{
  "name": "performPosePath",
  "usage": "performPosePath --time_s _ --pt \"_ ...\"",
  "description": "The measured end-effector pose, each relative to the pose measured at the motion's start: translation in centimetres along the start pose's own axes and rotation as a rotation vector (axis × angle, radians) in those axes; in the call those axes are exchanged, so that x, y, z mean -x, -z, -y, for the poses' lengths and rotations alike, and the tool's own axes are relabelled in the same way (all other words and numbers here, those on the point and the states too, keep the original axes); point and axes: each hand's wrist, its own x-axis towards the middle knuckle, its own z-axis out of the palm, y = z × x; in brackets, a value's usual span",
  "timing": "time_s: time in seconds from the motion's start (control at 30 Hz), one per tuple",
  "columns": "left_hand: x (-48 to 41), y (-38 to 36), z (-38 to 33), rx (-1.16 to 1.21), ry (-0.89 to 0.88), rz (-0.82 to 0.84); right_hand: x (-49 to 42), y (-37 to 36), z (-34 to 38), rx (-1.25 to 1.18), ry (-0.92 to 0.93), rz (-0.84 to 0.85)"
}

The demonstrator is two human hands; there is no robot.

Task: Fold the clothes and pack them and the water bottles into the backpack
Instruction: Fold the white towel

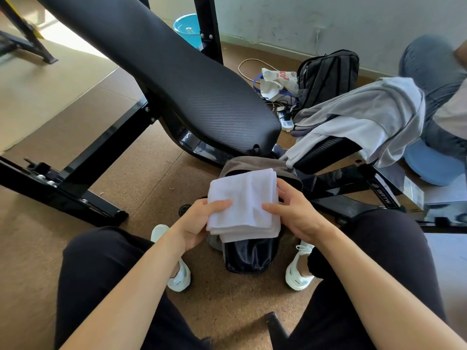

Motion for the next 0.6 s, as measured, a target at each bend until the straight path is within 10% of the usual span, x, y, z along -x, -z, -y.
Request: performPosePath --time_s 0.6 --pt "-0.5 -1.0 0.6 -0.154 -0.33 -0.271 -0.2 -0.7 -0.4 0.001 0.111 -0.141"
